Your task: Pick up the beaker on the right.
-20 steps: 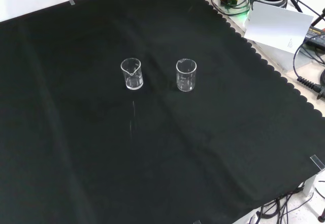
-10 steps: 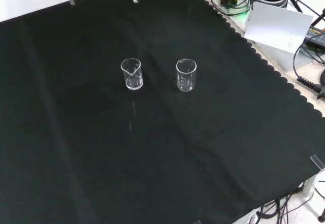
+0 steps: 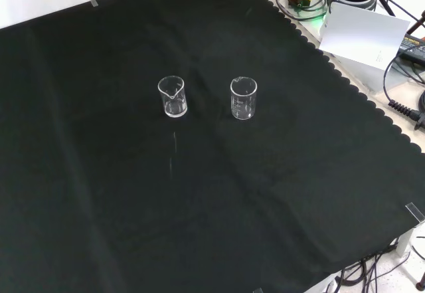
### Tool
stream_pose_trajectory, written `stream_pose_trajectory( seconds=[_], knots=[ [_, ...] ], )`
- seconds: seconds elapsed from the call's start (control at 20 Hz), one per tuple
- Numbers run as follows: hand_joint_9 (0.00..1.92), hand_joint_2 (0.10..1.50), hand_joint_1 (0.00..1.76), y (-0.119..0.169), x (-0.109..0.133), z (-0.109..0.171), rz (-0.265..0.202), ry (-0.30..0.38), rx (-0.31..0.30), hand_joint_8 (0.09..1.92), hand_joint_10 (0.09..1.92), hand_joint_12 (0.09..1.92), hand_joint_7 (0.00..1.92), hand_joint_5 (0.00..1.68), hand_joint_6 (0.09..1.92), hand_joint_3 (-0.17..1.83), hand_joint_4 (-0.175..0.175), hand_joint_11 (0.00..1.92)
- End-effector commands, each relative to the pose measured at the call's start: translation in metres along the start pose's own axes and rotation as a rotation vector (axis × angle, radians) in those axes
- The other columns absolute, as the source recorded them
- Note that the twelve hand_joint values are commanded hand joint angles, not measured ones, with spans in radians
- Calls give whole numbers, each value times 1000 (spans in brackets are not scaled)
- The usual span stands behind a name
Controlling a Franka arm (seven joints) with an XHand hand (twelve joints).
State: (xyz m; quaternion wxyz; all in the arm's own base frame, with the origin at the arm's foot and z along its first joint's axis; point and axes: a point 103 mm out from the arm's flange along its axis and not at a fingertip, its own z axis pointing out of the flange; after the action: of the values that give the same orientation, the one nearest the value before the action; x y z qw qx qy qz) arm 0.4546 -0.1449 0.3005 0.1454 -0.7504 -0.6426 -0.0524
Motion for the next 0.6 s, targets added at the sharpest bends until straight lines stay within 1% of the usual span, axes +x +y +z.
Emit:
stream_pose_trajectory(
  seconds=[0.05, 0.3, 0.4, 0.6],
  knots=[
    [308, 739, 699, 36, 39, 133, -185, 57, 191, 616, 654, 1402, 144, 315, 87, 425, -28, 50],
    [302, 729, 700, 35, 38, 141, -202, 45, 202, 615, 652, 1401, 138, 312, 87, 436, -28, 48],
    [299, 724, 702, 34, 37, 145, -213, 52, 205, 614, 651, 1400, 135, 310, 87, 437, -27, 46],
    [297, 706, 712, 34, 33, 158, -229, 69, 236, 614, 651, 1399, 134, 305, 87, 436, -26, 41]
  ],
)
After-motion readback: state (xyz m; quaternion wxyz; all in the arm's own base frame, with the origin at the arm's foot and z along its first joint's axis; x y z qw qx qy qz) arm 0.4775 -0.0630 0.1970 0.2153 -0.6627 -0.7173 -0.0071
